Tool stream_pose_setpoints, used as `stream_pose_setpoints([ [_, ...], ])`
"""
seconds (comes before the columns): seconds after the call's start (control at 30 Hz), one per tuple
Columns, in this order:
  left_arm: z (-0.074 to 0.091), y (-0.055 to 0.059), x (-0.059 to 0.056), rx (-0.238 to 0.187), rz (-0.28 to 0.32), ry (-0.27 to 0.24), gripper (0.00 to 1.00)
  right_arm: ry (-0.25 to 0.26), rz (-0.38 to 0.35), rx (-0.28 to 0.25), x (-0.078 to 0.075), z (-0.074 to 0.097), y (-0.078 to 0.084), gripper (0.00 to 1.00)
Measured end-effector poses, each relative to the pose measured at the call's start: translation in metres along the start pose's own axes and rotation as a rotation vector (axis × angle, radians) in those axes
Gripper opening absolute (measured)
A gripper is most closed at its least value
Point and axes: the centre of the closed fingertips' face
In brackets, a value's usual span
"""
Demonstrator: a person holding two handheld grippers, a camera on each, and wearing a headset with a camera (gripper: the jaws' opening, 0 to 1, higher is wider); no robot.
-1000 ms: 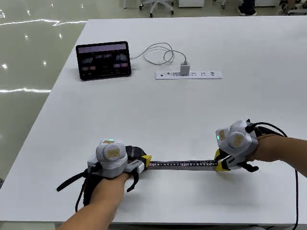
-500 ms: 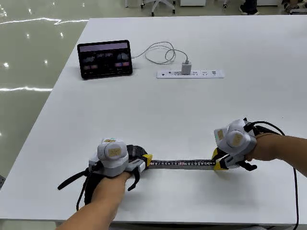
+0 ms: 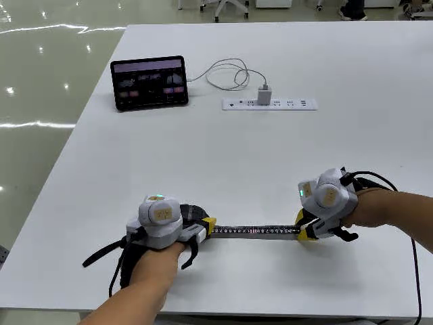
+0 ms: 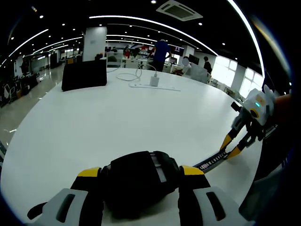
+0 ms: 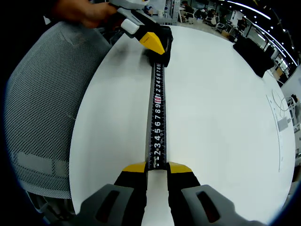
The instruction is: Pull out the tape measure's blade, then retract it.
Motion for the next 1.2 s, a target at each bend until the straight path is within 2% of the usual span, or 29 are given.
stream_pose_setpoints([
  [0.33,0.0,0.0,0.0,0.001,0.003,0.001,0.6,-0.003,0.018,-0.009,0.001,-0.003,-0.008,0.11],
  [0.73,0.0,0.0,0.0,0.002,0.004,0.003,0.6,-0.014,-0.007,-0.03,0.003,-0.008,-0.02,0.11],
  [1.2,0.0,0.001,0.0,0.005,0.008,0.004,0.6,-0.011,-0.018,-0.043,0.004,-0.011,-0.027,0.11],
])
Point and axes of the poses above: the centre of the closed fingertips' face, and the gripper's own axes: z roughly backward along the fingers, x roughly to its left, y roughly out of its underside, and after that the axes turned 12 degrees about -z, right-handed
